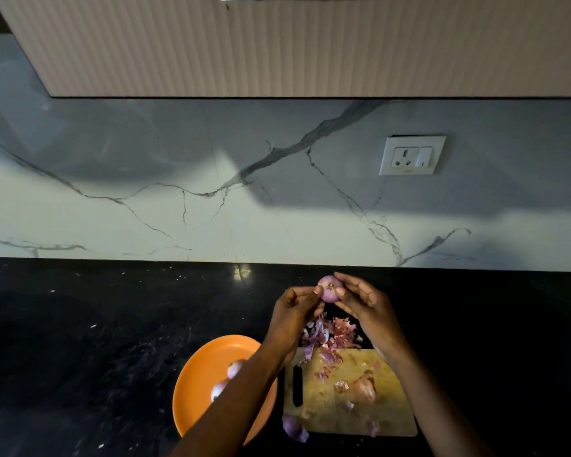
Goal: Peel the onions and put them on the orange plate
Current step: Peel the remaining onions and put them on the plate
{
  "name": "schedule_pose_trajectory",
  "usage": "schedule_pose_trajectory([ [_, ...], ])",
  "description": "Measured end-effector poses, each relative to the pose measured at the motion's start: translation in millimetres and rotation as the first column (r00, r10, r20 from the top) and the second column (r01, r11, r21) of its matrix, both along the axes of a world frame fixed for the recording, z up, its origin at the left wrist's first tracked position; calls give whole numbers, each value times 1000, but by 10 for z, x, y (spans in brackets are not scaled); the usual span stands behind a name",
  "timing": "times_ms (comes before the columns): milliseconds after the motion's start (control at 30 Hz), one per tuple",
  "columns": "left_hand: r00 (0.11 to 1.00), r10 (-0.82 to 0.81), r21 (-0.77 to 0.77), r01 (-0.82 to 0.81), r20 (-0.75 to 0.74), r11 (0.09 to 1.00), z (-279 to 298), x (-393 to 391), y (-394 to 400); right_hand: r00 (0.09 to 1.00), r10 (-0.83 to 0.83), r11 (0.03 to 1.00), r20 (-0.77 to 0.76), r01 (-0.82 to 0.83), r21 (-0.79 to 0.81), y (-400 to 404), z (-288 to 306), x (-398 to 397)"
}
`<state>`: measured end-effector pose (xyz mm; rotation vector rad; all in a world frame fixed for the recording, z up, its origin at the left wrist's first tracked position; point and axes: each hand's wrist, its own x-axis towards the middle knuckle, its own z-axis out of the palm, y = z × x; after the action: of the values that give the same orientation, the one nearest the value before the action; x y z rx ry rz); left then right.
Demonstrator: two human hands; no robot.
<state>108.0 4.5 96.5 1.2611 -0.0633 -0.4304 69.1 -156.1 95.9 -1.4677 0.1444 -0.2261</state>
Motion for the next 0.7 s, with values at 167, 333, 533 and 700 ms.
schedule_pose_trajectory([
  [167, 1000, -3, 108, -1, 29, 994, -38, -8, -46, 1000, -16, 999, 13, 17, -47, 27, 10, -11],
  [333, 995, 1, 289, -31, 103, 957, -107, 25, -20, 999, -43, 999, 2, 43, 33, 27, 24, -11],
  [533, 970, -68, 515, -65, 234, 855, -296, 88, 122, 998, -54, 968, -29, 60, 244, -7, 54, 0],
  [700, 946, -123, 527, -58, 301, 848, -131, 126, 106, 998, -7, 942, -66, 28, 334, -6, 46, 4],
])
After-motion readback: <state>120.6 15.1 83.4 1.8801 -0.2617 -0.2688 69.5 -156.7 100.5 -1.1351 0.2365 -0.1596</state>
